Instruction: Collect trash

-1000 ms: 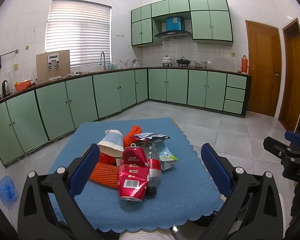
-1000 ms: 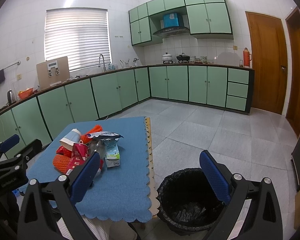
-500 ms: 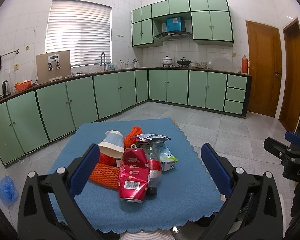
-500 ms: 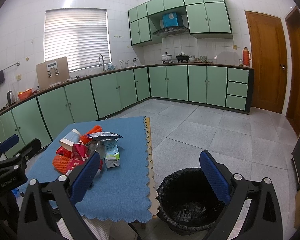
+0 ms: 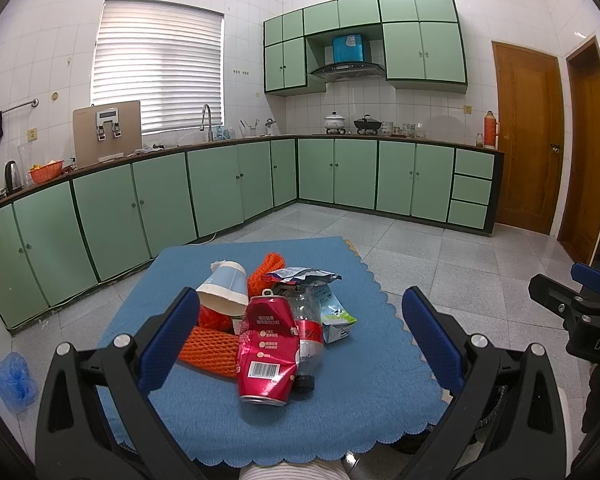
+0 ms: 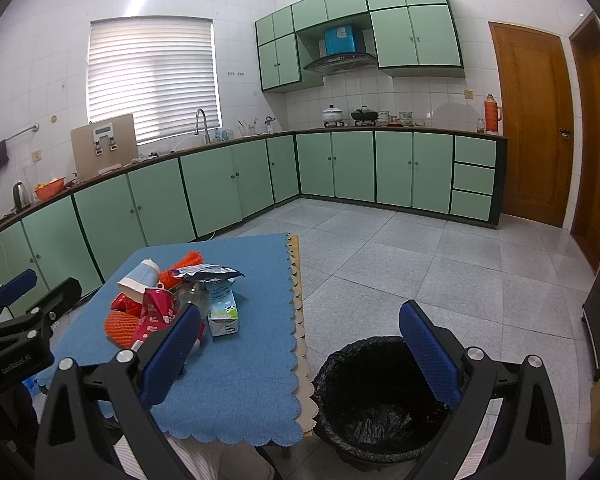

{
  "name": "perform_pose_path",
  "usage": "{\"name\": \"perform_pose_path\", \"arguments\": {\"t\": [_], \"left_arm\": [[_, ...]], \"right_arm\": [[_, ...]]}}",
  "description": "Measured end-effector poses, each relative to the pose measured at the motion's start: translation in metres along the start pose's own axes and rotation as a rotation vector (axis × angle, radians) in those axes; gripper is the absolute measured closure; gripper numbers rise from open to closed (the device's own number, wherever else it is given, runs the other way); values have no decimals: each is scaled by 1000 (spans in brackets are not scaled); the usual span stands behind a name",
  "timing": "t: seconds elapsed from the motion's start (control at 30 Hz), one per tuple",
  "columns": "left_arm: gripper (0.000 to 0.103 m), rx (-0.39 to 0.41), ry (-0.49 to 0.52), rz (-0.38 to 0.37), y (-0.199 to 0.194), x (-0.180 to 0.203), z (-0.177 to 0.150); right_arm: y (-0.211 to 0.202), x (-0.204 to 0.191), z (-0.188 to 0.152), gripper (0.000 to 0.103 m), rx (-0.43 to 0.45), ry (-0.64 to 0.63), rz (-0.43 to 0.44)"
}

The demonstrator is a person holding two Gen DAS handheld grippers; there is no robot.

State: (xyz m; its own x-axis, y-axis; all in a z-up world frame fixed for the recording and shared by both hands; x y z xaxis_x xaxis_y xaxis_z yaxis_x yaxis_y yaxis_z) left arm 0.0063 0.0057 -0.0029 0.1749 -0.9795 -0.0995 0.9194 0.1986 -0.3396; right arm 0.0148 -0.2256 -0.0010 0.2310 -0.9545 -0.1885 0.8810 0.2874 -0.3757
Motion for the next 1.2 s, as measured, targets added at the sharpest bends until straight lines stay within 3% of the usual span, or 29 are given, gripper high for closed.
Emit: {"name": "perform_pose_path", "arguments": {"t": [0.87,1.2], "left_arm": [[5,-12,3,3,3,0,5],[5,-7,-16,44,22,-18,2]], "right_arm": [[1,0,-1,6,-1,1,-1],[23,3,-3,6,-21,4,-13]]}}
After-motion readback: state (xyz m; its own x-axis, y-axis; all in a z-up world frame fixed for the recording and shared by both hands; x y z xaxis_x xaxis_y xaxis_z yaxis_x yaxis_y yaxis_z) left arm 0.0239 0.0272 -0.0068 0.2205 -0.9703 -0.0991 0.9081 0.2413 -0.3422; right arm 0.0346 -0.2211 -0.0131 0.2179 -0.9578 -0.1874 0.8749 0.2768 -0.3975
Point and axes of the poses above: each gripper's, at about its wrist camera, not at the fingertips, and y roughly the way its jaws point, x to its right, z to its top, the point moved 1 cm from there along y, roughly the way its jaws point, and after that the axes turned 11 degrees about z, right-handed, at the moved point
